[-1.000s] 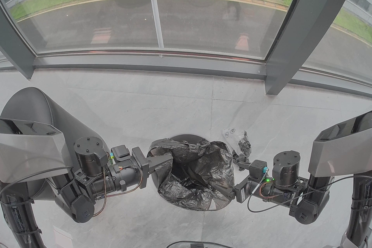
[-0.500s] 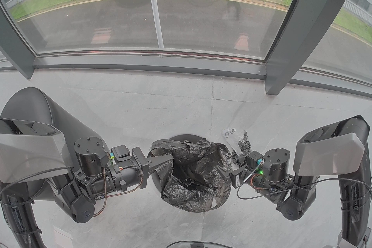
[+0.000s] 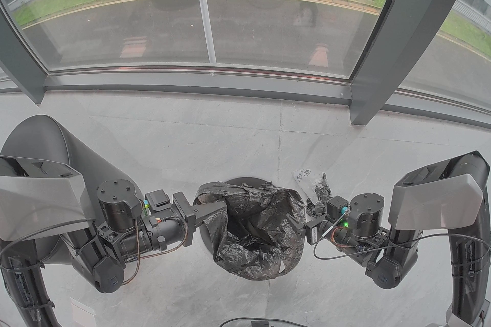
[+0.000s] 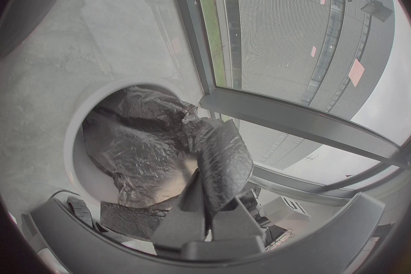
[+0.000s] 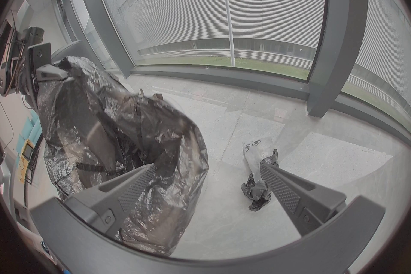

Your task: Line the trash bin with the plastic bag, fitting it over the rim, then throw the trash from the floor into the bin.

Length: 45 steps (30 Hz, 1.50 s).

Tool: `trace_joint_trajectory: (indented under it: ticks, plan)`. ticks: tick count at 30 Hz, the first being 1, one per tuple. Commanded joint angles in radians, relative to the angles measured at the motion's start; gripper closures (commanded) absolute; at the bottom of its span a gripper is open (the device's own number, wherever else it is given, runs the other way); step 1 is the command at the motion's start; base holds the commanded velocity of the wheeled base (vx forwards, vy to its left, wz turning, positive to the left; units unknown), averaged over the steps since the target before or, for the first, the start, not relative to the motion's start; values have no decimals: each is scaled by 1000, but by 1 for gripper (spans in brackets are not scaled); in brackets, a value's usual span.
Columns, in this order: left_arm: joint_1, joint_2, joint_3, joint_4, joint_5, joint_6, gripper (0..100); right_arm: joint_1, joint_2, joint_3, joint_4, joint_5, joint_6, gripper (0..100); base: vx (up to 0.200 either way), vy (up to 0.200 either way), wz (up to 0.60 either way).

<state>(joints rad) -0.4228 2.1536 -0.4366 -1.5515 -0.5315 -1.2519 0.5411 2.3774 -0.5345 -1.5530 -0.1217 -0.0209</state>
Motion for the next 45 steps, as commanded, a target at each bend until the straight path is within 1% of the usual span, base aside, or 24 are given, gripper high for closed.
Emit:
trace_joint_trajectory:
  ticks: [1, 6, 7, 8, 10, 13, 15, 16, 18, 19, 21, 27, 28, 32, 36, 38, 39, 40, 41, 42, 43, 44, 45]
  plan:
    - [18, -3, -10, -1, 21, 6, 100, 5, -38, -18, -18, -9, -5, 0, 0, 0, 0]
    - [27, 3, -11, -1, 27, 26, 100, 16, -37, -94, 14, -35, -45, 0, 0, 0, 0]
    - [27, 6, -13, 1, 59, 51, 100, 30, -38, -137, 51, -50, -59, 0, 0, 0, 0]
    - [27, 6, -11, 1, 73, 71, 100, 37, -35, -160, 76, -56, -60, 0, 0, 0, 0]
    - [27, 5, -10, 1, 80, 101, 100, 53, -29, -200, 106, -61, -59, 0, 0, 0, 0]
    - [24, 5, -8, 1, 80, 104, 100, 76, -11, -260, 139, -62, -59, 0, 0, 0, 0]
    - [24, 5, -8, 1, 80, 104, 100, 77, -11, -263, 140, -62, -59, 0, 0, 0, 0]
    - [22, 5, -8, 1, 76, 104, 100, 91, -4, -303, 166, -62, -59, 0, 0, 0, 0]
    - [24, 5, -8, 1, 76, 104, 100, 92, -4, -308, 174, -62, -59, 0, 0, 0, 0]
    - [22, 2, -7, 1, 74, 106, 100, 92, -4, -334, 217, -62, -59, 0, 0, 0, 0]
    - [22, 3, -7, 1, 74, 106, 100, 92, 0, -357, 238, -62, -59, 0, 0, 0, 0]
    - [19, 5, -7, 1, 76, 112, 100, 92, 17, -387, 248, -72, -60, 0, 0, 0, 0]
    - [19, 5, -4, 1, 76, 146, 100, 91, 23, -407, 251, -87, -62, 0, 0, 0, 0]
    - [19, 9, 6, 2, 82, 275, 100, 80, 31, -440, 261, -93, -62, 0, 0, 0, 0]
    - [29, 15, 15, 4, 84, 371, 100, 74, 31, -460, 272, -99, -62, 0, 0, 0, 0]
    - [32, 20, 15, 5, 84, 385, 100, 73, 31, -464, 272, -105, -62, 0, 0, 0, 0]
    - [41, 25, 15, 7, 84, 410, 100, 71, 31, -470, 272, -115, -62, 0, 0, 0, 0]
    - [53, 29, 15, 11, 85, 460, 100, 69, 29, -478, 272, -119, -64, 0, 0, 0, 0]
    - [53, 29, 15, 11, 85, 460, 100, 69, 29, -478, 272, -119, -64, 0, 0, 0, 0]
    - [62, 38, 18, 11, 88, 532, 100, 66, 29, -481, 272, -119, -64, 0, 0, 0, 0]
    - [62, 38, 18, 11, 88, 532, 100, 66, 29, -481, 272, -119, -64, 0, 0, 0, 0]
    - [67, 43, 18, 13, 96, 595, 100, 65, 29, -481, 272, -119, -64, 0, 0, 0, 0]
    - [67, 43, 18, 13, 96, 595, 100, 65, 29, -481, 272, -119, -64, 0, 0, 0, 0]
